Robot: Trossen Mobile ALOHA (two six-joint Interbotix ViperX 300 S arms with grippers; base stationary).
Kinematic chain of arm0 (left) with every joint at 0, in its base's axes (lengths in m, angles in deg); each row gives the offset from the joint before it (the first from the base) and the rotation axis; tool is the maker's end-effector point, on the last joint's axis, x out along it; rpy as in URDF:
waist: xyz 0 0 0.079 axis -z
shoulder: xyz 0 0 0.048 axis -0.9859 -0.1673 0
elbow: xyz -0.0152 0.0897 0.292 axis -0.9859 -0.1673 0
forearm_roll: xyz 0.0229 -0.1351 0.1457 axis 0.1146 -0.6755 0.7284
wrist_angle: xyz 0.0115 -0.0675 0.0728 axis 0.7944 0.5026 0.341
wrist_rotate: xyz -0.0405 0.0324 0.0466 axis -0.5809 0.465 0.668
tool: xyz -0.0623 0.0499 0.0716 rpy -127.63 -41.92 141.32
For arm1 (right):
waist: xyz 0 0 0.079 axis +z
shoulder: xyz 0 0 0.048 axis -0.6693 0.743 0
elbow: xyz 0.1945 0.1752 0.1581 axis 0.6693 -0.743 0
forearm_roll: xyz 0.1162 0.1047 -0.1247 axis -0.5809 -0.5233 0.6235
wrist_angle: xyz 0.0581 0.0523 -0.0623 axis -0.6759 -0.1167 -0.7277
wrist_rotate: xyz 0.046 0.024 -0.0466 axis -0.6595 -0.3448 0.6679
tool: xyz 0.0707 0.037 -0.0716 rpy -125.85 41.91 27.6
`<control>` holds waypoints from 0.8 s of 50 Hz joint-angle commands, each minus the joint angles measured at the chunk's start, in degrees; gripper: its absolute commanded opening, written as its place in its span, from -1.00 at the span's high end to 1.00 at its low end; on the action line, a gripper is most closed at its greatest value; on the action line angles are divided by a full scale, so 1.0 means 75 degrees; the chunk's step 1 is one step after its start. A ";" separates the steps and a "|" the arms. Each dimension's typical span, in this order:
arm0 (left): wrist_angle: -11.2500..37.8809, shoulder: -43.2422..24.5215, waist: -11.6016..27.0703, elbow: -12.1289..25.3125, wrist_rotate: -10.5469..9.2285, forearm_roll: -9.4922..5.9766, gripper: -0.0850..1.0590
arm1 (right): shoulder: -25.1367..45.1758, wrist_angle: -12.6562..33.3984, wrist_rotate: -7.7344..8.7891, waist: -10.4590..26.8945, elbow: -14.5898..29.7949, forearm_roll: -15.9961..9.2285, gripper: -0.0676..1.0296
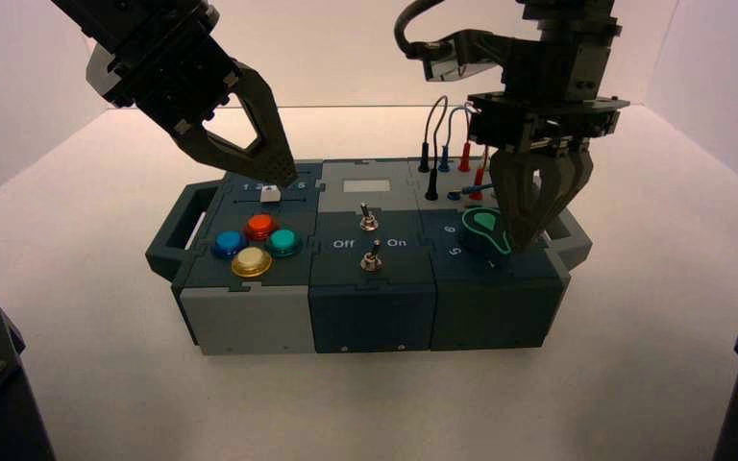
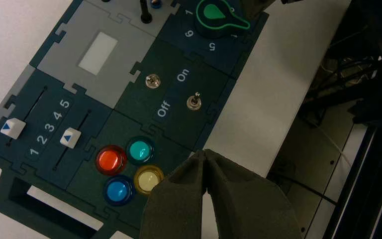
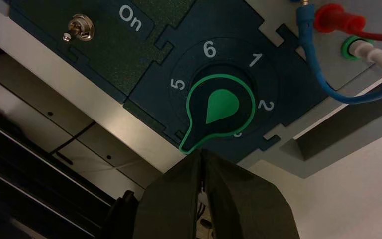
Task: Turn the knob to position 4.
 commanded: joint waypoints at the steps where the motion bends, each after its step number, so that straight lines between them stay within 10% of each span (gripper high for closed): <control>1: -0.0023 0.0023 0.0047 0.0281 0.0035 -0.0012 0.91 | -0.0082 0.0000 0.0023 0.0047 0.0023 -0.0070 0.92; 40: 0.0035 0.0023 0.0047 0.0293 0.0047 -0.0012 0.91 | -0.0949 -0.0094 -0.0270 -0.0117 -0.0047 0.0035 0.92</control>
